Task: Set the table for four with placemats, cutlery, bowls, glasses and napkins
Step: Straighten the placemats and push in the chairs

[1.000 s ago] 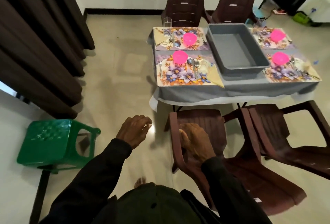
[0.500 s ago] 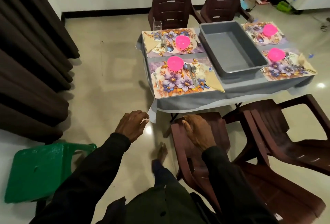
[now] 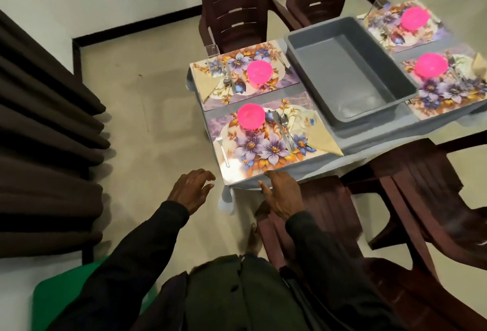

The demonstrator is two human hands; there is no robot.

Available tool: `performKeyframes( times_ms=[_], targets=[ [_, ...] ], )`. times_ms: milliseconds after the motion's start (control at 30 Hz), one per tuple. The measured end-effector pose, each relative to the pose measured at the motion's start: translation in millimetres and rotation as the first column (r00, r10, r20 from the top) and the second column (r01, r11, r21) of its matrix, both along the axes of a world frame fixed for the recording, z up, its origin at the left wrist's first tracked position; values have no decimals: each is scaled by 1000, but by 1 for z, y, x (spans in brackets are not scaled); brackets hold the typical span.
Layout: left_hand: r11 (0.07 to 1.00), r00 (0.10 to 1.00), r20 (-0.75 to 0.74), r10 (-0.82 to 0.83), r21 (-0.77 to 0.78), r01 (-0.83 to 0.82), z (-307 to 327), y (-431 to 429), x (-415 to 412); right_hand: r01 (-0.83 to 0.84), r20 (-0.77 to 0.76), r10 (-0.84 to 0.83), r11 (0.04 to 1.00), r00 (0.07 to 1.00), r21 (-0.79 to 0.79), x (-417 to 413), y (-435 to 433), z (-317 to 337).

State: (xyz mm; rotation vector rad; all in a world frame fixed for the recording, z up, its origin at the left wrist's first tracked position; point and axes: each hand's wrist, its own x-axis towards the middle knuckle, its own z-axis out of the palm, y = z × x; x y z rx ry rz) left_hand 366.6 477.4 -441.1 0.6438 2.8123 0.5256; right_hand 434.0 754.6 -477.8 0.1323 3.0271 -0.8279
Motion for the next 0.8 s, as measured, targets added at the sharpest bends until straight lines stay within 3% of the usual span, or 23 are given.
performKeyframes(
  times_ms=[300, 500, 800],
  targets=[
    [995, 995, 43, -91, -45, 93, -7, 18, -83, 38, 22, -39, 998, 999, 54, -51, -3, -14],
    [970, 968, 68, -242, -20, 244, -18, 23, -151, 144, 33, -146, 989, 989, 44, -78, -20, -24],
    [817, 810, 119, -574, 32, 575, -55, 13, -270, 392, 137, -401, 916, 906, 83, -120, -86, -45]
  ],
)
